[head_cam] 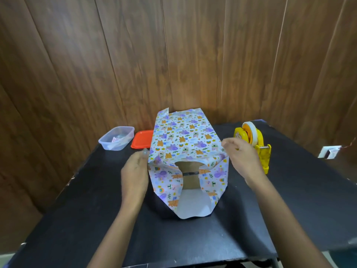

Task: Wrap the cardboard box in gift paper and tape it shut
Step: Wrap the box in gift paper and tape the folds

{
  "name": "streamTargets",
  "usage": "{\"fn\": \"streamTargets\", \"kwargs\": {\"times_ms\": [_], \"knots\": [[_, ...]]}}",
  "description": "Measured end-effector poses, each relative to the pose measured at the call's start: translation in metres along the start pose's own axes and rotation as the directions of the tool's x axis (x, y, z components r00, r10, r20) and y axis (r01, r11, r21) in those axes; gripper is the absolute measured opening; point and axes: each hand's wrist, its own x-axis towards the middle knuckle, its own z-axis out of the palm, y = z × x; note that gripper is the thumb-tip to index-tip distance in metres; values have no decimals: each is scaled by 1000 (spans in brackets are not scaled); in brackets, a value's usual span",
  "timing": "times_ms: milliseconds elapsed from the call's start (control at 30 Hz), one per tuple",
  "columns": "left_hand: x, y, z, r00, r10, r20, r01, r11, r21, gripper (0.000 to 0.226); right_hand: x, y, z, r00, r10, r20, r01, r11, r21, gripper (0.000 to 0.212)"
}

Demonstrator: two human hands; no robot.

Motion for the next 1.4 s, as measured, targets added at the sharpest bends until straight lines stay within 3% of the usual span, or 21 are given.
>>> {"fn": "streamTargets", "kwargs": {"times_ms": [67, 100, 167, 200, 333, 500, 567, 633, 700, 767, 833, 900, 1000, 1167, 1400], "knots": [[3, 2, -8, 993, -84, -84, 89, 994, 59, 38, -3, 2, -2, 987, 89, -130, -107, 985, -136, 50], [6, 4, -10, 980, -193, -58, 194, 980, 29, 44, -5, 0, -3, 971, 212, -112, -221, 972, -76, 58], [11, 7, -13, 911, -406, 78, 411, 910, -63, 53, -10, -5, -2, 894, 440, 83, -447, 889, 98, 62], [12, 9, -13, 871, -469, 145, 483, 872, -81, 55, -12, -6, -2, 857, 486, 172, -509, 850, 137, 62], [11, 9, -9, 782, -560, 275, 609, 781, -140, 54, -7, -4, 1, 798, 487, 355, -576, 791, 208, 61], [6, 9, 1, 706, -613, 355, 698, 685, -206, 43, -4, -5, 3, 763, 485, 427, -626, 720, 301, 40], [4, 8, 3, 683, -626, 375, 725, 640, -253, 41, -2, -4, 4, 768, 513, 383, -616, 755, 223, 43], [5, 8, 4, 679, -625, 387, 731, 623, -277, 38, 0, -3, 6, 865, 479, 147, -480, 877, -34, 52], [9, 9, 3, 688, -620, 376, 722, 636, -272, 37, 2, -10, 8, 964, 253, -83, -266, 891, -367, 55], [11, 10, 4, 707, -613, 353, 703, 663, -256, 38, 6, -22, 7, 972, 222, -77, -233, 874, -426, 55], [12, 10, 4, 717, -613, 333, 694, 673, -255, 37, 11, -29, 7, 929, 366, 54, -328, 884, -333, 61], [13, 8, 5, 713, -622, 324, 699, 662, -268, 34, 9, -29, 4, 836, 501, 226, -456, 862, -222, 67], [14, 7, 8, 706, -653, 274, 708, 641, -298, 24, 3, -19, 6, 747, 537, 392, -553, 829, -83, 66], [11, 5, 16, 733, -654, 185, 671, 653, -352, 12, 0, -3, 15, 791, 490, 367, -602, 730, 322, 31], [-5, -12, 26, 856, -514, 57, 481, 750, -454, 20, -6, 16, 16, 837, 374, 398, -537, 702, 468, 19]]}}
